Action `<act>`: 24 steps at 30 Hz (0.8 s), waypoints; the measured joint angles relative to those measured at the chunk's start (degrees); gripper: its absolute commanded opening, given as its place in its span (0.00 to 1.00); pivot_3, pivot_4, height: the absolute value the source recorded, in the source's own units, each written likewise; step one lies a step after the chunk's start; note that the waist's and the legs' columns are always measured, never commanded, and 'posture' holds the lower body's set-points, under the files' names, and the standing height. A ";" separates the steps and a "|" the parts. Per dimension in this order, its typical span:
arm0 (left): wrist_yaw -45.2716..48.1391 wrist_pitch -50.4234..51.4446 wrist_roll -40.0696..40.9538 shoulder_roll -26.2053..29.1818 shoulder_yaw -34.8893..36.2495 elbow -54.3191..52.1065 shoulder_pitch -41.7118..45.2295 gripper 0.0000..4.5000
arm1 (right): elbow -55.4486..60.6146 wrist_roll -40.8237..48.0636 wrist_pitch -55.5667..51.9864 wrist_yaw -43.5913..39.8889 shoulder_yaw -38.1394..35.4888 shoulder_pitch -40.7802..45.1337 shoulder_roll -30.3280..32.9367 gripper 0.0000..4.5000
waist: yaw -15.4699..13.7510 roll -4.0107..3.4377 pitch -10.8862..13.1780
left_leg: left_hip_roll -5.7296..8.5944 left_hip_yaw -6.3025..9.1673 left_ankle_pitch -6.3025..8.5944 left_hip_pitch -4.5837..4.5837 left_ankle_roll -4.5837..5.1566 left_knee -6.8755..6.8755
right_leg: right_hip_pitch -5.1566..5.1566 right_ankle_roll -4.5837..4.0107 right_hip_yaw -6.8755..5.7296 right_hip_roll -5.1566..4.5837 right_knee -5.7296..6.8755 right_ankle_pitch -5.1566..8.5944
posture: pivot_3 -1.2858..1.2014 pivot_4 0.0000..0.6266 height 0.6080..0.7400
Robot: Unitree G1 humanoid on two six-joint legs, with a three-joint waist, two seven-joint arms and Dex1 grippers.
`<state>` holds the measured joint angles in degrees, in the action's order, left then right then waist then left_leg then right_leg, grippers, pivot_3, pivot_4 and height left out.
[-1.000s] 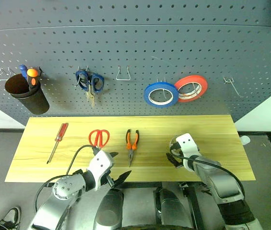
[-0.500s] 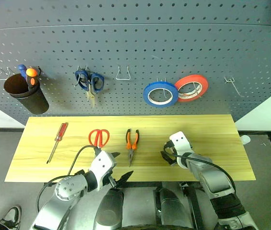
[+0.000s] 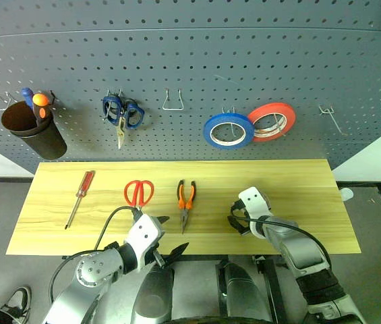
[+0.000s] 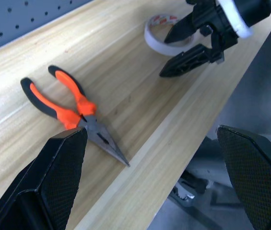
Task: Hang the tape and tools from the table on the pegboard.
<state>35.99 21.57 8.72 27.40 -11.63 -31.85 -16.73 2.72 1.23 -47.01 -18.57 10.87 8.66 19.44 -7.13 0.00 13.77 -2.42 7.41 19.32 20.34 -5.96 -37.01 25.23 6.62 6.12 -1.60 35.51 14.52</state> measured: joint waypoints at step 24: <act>-1.44 2.82 1.41 0.75 0.13 -2.53 0.89 1.00 | -2.95 -0.99 0.99 -0.33 -0.63 2.46 0.04 0.00 | -0.02 0.25 0.33 | 0.00 0.00 0.00 -0.01 0.00 -0.02 | -0.01 -0.01 0.00 0.00 0.01 -0.01 | 0.66 0.40 1.00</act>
<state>34.55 24.40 10.13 28.16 -11.50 -34.38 -15.83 -0.23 0.25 -46.02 -18.90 10.23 11.12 19.48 -7.15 0.25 14.10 -2.41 7.41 19.32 20.33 -5.96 -37.04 25.22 6.61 6.12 -1.60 35.52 14.52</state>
